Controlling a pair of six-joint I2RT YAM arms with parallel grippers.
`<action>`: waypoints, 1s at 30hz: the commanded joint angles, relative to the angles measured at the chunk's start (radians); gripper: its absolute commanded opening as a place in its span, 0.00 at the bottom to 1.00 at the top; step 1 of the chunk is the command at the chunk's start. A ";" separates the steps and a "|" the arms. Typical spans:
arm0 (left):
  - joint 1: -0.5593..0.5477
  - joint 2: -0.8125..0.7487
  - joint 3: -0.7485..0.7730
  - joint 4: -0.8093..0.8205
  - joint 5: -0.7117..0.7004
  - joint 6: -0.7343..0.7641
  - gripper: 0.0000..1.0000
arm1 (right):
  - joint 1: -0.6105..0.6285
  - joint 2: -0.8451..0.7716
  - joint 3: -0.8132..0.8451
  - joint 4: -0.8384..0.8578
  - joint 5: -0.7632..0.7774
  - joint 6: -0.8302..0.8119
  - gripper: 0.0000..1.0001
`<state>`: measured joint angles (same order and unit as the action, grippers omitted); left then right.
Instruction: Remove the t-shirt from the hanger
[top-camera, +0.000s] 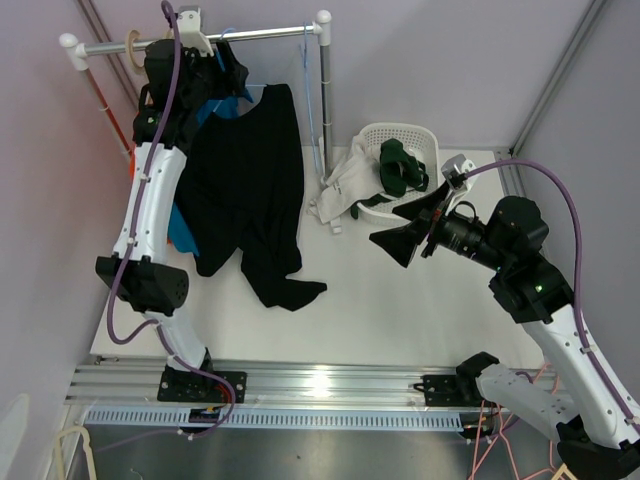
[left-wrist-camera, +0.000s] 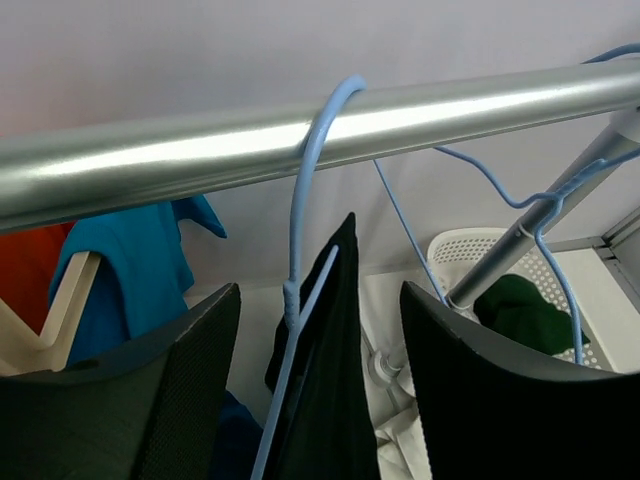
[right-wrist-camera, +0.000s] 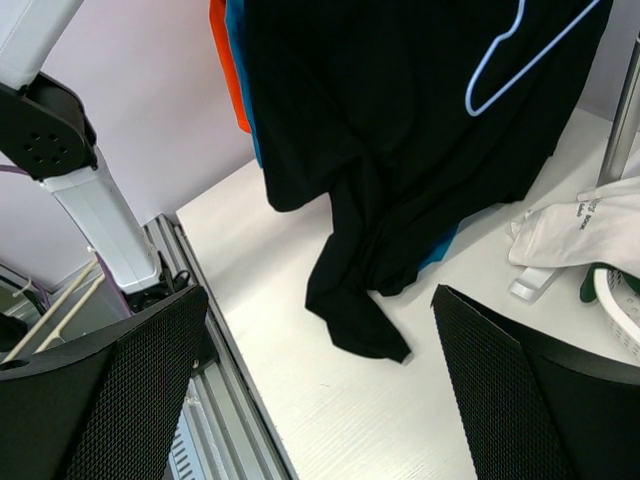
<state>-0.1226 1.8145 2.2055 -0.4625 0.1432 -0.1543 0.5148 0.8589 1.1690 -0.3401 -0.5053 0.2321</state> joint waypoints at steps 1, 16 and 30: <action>0.018 0.014 0.056 -0.007 -0.011 0.015 0.67 | -0.001 0.000 0.018 0.003 -0.009 -0.008 1.00; 0.018 0.045 0.053 -0.024 -0.019 -0.001 0.30 | -0.001 0.019 0.004 0.030 -0.013 -0.002 0.99; 0.009 0.048 0.203 -0.030 -0.046 -0.022 0.01 | 0.001 0.015 -0.008 0.047 -0.022 0.009 1.00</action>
<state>-0.1154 1.8915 2.3238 -0.5499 0.1226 -0.1585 0.5148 0.8795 1.1591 -0.3244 -0.5110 0.2348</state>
